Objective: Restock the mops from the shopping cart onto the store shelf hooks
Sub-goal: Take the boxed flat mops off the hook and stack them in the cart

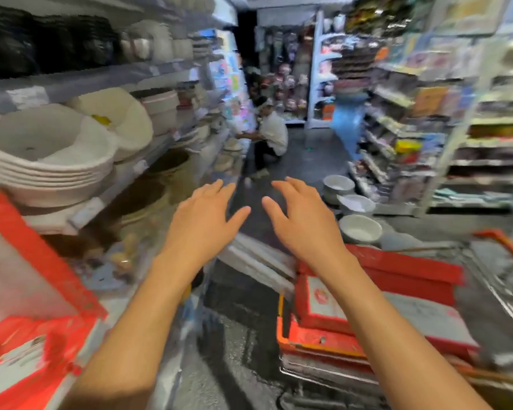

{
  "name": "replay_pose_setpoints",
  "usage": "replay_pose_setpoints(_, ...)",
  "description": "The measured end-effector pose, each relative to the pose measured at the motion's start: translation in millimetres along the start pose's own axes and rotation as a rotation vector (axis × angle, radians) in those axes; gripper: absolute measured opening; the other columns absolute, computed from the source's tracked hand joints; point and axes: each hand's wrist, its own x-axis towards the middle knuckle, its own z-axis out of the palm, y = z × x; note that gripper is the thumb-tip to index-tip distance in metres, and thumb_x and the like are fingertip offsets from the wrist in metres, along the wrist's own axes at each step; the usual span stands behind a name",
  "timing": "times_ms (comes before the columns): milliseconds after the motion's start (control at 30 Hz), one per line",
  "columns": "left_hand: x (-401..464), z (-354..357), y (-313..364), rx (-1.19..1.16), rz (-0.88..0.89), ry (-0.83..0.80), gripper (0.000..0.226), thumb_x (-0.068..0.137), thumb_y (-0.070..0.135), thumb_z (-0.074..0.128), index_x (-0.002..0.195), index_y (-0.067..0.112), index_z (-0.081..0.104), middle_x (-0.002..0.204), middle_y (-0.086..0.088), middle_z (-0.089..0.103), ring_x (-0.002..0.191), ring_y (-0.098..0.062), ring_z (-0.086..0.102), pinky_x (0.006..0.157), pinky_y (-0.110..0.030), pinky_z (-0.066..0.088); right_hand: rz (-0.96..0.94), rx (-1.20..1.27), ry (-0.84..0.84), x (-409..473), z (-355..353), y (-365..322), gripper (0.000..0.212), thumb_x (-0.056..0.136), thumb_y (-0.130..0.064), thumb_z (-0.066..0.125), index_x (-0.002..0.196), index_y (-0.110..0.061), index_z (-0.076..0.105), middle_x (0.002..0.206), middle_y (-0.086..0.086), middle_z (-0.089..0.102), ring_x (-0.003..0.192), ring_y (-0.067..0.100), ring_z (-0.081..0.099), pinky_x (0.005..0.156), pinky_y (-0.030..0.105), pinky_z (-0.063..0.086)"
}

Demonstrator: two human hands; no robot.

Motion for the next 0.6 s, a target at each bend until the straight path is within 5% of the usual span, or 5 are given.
replay_pose_setpoints(200,8,69,79,-0.107,0.229,-0.159,0.067,0.101,0.057,0.041,0.157,0.023,0.031,0.165,-0.003,0.026,0.152,-0.022,0.022,0.116,-0.043,0.029,0.283,-0.133,0.076,-58,-30,84,0.047,0.102,-0.040,0.049,0.139,-0.010,0.055,0.142,0.012,0.052,0.130,0.033,0.046,0.103,0.043,0.040)
replay_pose_setpoints(600,-4,182,253,-0.227,0.506,-0.383,0.064,0.099,0.056,0.045,0.152,0.020,0.041,0.160,-0.005,0.038,0.147,-0.023,0.034,0.117,-0.040,0.032,0.645,-0.193,0.105,-157,-81,228,0.049,0.104,-0.041,0.043,0.141,-0.011,0.050,0.146,0.010,0.048,0.135,0.029,0.042,0.104,0.040,0.039)
